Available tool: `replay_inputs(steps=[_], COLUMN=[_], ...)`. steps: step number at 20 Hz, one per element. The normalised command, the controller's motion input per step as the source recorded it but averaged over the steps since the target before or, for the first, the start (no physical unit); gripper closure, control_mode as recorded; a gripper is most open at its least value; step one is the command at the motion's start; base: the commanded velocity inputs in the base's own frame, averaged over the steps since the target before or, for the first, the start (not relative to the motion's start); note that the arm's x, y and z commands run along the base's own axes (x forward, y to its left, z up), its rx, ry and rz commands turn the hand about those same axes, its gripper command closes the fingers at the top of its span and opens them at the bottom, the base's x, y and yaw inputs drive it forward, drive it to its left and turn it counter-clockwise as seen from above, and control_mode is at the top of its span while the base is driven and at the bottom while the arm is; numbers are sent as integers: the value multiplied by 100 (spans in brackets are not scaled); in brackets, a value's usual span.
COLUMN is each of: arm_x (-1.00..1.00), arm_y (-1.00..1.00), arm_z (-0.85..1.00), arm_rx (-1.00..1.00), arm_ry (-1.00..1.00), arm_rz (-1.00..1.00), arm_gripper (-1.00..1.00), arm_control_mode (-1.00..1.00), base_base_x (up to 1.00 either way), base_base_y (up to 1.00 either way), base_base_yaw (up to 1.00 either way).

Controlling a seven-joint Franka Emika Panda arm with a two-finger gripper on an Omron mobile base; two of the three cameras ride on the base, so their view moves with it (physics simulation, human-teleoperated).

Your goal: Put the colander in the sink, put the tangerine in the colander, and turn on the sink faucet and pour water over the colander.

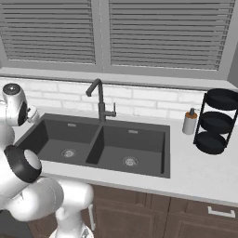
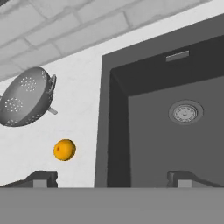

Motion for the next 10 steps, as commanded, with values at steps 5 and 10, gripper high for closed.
replay_inputs(steps=[5,10], arm_x=[29,23], arm_y=[67,63], arm_z=[-1,0], arm_rx=[7,0], arm_ry=[-3,-1], arm_rz=[0,0], arm_gripper=[-100,-100], arm_control_mode=[-100,-100], base_base_x=[0,0], base_base_y=[0,0], base_base_yaw=[0,0])
